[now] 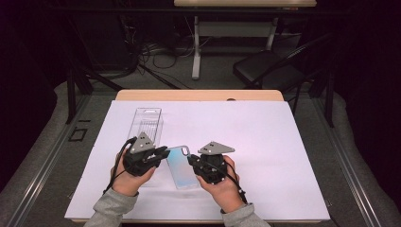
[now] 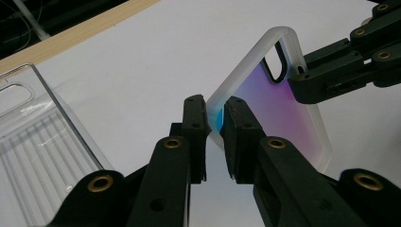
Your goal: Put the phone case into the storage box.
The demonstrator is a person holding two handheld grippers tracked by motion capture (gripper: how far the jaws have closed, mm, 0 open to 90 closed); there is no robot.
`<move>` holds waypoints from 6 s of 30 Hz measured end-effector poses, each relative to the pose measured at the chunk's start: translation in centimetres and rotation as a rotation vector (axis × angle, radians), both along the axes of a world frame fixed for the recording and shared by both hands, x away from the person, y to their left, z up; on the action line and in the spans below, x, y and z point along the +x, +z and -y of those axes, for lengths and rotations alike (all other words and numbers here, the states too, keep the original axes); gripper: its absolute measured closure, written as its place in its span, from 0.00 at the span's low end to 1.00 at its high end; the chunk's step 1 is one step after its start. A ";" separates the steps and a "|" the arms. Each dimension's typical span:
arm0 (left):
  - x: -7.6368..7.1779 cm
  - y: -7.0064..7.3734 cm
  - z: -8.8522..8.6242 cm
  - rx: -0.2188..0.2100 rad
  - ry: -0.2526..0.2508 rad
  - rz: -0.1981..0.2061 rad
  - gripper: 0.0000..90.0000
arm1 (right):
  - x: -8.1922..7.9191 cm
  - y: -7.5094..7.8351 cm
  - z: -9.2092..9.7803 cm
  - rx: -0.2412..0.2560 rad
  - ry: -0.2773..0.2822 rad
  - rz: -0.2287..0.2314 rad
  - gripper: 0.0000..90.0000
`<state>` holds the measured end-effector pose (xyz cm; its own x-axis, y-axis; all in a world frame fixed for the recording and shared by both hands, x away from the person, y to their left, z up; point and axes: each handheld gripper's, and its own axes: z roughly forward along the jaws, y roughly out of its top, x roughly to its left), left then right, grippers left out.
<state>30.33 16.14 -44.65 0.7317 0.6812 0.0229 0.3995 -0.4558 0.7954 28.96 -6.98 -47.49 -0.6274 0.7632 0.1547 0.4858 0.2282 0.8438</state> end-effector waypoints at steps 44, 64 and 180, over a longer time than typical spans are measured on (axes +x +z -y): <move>0.2 0.1 -0.5 -0.036 0.000 -0.014 0.89 | 0.0 0.0 0.1 0.048 0.025 -0.004 0.77; 1.3 0.1 -1.0 -0.044 0.015 -0.009 0.89 | 0.3 1.1 1.6 0.057 0.080 0.009 0.62; 16.0 5.7 -10.5 0.032 0.244 0.073 0.89 | 1.0 -0.9 8.4 -0.014 -0.067 0.068 0.51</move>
